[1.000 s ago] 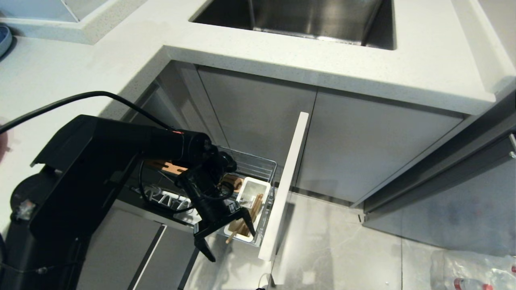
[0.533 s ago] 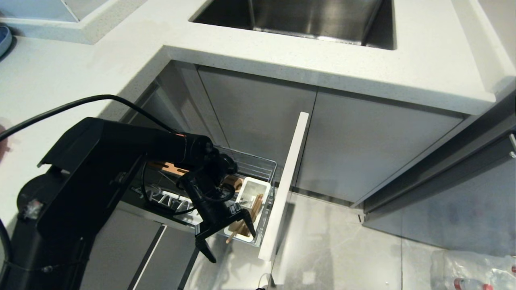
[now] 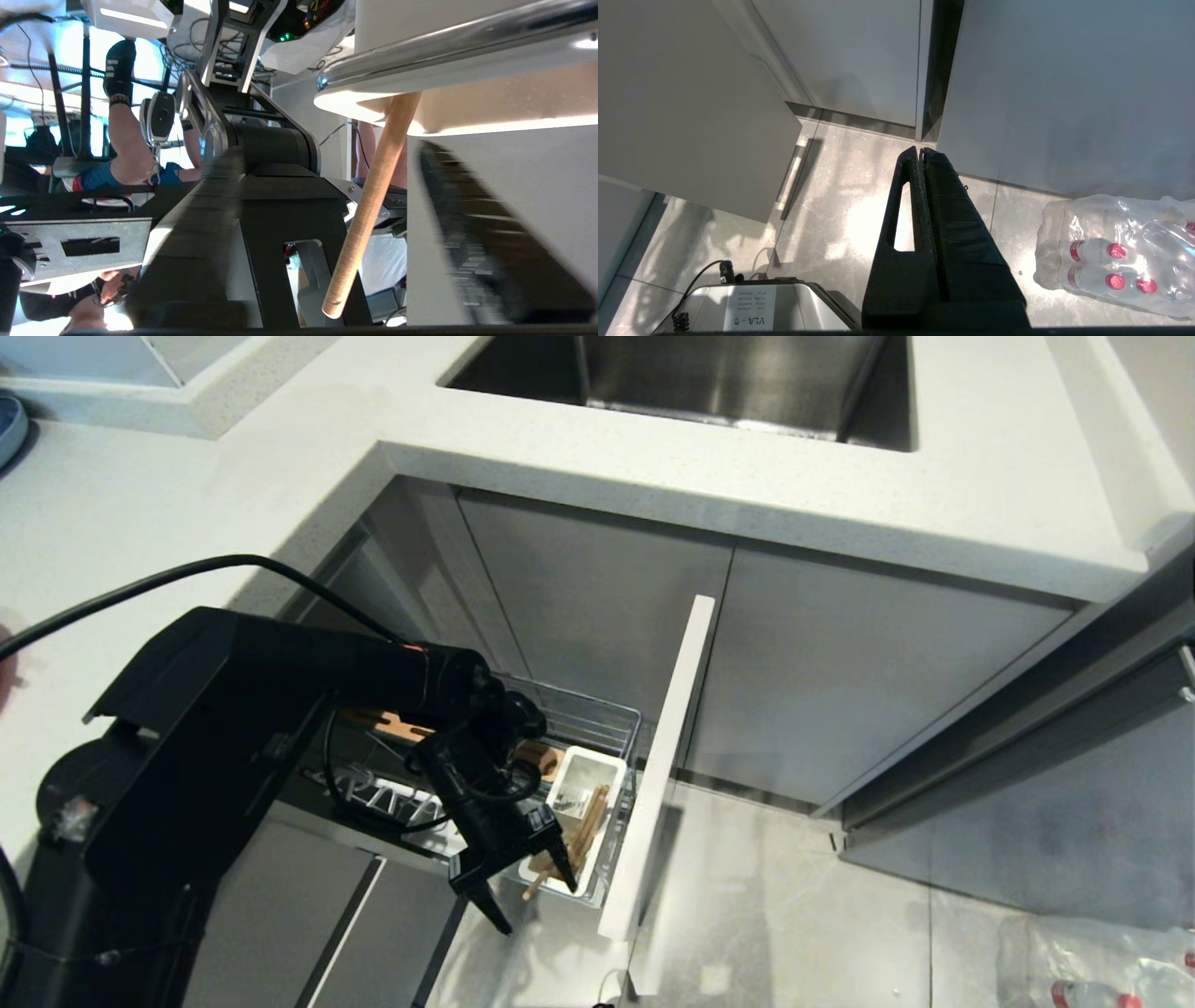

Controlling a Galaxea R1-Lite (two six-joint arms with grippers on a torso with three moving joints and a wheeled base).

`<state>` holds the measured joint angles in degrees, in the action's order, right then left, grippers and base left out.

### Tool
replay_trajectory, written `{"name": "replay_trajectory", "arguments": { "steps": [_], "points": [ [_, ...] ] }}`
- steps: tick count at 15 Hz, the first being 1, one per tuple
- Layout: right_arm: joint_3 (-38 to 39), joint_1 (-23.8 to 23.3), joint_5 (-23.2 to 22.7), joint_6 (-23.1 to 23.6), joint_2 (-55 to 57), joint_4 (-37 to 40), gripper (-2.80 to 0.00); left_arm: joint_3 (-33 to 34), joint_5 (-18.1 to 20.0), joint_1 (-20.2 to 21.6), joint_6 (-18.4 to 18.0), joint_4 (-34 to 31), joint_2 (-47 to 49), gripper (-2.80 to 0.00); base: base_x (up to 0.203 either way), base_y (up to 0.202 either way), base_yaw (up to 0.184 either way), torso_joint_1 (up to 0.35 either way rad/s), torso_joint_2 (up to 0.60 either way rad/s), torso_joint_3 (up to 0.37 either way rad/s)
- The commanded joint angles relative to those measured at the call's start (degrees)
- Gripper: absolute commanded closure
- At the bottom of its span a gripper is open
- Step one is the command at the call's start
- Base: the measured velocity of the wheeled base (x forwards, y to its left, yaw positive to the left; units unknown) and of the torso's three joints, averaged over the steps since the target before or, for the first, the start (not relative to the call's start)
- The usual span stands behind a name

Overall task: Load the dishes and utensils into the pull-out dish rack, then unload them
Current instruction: Take the chopsticks out of the cupboard

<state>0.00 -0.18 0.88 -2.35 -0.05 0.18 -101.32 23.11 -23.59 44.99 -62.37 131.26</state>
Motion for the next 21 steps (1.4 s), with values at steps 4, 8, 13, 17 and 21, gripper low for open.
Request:
{"name": "replay_trajectory", "arguments": {
  "steps": [4, 8, 13, 17, 21],
  "points": [
    [0.09, 0.01, 0.0, -0.03, 0.05, -0.01, 0.0, -0.02, 0.09, 0.03, 0.27, -0.38, -0.12, 0.0, 0.0, 0.0, 0.0, 0.0, 0.0, 0.0],
    [0.09, 0.01, 0.0, -0.03, 0.05, -0.01, 0.0, 0.04, 0.09, -0.07, 0.44, -0.47, -0.44, 0.0, 0.0, 0.0, 0.0, 0.0, 0.0, 0.0],
    [0.09, 0.01, 0.0, -0.03, 0.05, -0.01, 0.0, 0.07, 0.09, -0.49, 1.06, -0.95, -3.45, 0.0, 0.0, 0.0, 0.0, 0.0, 0.0, 0.0],
    [0.09, 0.01, 0.0, -0.03, 0.05, -0.01, 0.0, 0.12, 0.14, -0.84, 1.15, -1.64, -6.36, 0.0, 0.0, 0.0, 0.0, 0.0, 0.0, 0.0],
    [0.09, 0.01, 0.0, -0.03, 0.05, -0.01, 0.0, -0.18, 0.14, -1.38, 3.66, -2.18, -10.03, 0.0, 0.0, 0.0, 0.0, 0.0, 0.0, 0.0]
  ]
}}
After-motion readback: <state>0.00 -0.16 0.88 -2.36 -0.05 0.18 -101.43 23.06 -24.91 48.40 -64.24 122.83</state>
